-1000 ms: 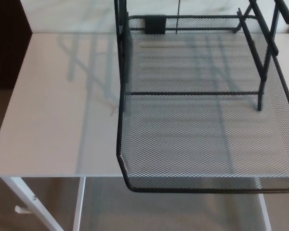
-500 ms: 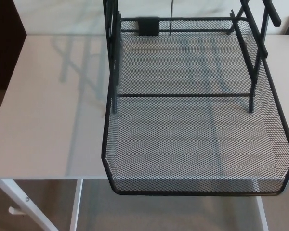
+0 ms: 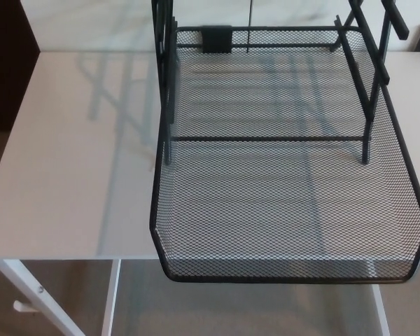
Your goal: The robot walk towards a table in front and then pushes a layer of a file tray back to its original position using its right hand
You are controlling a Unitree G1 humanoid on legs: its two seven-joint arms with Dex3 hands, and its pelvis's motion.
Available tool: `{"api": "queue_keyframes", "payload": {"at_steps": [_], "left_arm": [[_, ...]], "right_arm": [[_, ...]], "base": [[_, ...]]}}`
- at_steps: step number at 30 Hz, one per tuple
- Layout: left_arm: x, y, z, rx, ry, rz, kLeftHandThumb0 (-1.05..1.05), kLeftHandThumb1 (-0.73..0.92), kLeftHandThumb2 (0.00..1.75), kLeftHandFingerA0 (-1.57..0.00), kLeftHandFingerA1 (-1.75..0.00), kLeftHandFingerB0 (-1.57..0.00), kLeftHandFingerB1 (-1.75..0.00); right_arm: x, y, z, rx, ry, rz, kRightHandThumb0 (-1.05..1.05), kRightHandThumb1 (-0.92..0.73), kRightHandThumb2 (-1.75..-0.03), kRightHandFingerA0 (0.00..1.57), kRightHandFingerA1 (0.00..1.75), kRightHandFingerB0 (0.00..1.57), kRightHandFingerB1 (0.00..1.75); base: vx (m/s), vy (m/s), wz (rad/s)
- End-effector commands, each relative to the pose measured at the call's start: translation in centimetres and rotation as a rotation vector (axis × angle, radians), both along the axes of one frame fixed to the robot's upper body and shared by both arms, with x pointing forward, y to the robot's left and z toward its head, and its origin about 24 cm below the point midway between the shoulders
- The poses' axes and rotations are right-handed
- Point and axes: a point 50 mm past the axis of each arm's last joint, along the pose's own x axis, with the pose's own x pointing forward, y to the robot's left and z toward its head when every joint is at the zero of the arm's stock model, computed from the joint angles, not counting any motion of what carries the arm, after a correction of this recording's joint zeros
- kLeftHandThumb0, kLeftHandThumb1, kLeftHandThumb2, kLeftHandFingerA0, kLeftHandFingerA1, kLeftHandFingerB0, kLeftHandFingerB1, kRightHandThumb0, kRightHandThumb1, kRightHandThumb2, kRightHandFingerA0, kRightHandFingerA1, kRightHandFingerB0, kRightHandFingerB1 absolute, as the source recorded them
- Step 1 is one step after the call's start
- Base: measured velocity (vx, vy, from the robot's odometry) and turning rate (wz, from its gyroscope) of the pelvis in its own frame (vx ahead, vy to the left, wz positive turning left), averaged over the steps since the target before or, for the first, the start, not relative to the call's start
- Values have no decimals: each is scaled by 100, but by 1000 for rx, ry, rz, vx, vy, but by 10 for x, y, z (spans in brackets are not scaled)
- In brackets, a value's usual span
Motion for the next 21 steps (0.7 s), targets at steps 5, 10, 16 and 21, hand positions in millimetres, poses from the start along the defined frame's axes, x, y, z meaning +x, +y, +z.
{"api": "queue_keyframes", "payload": {"at_steps": [5,10,16,21], "left_arm": [[6,3,4,-1,6,-22,-32,57,56,-76,-67,-58,-66],[9,1,8,4,-6,-14,-32,55,56,-76,-71,-58,-69],[11,0,9,7,-9,-23,-32,55,56,-76,-71,-59,-71],[14,-1,10,3,-16,-30,-32,54,56,-77,-73,-59,-72]], "right_arm": [[-7,41,98,364,-180,294,-49,-63,-59,54,44,45,35],[-5,51,125,370,-264,397,-55,-66,-60,51,45,41,34],[-3,58,143,337,-372,436,-55,-62,-61,51,44,40,35],[3,64,159,298,-472,430,-49,-65,-59,50,45,44,35]], "base": [[0,0,0],[0,0,0],[0,0,0],[0,0,0]]}}
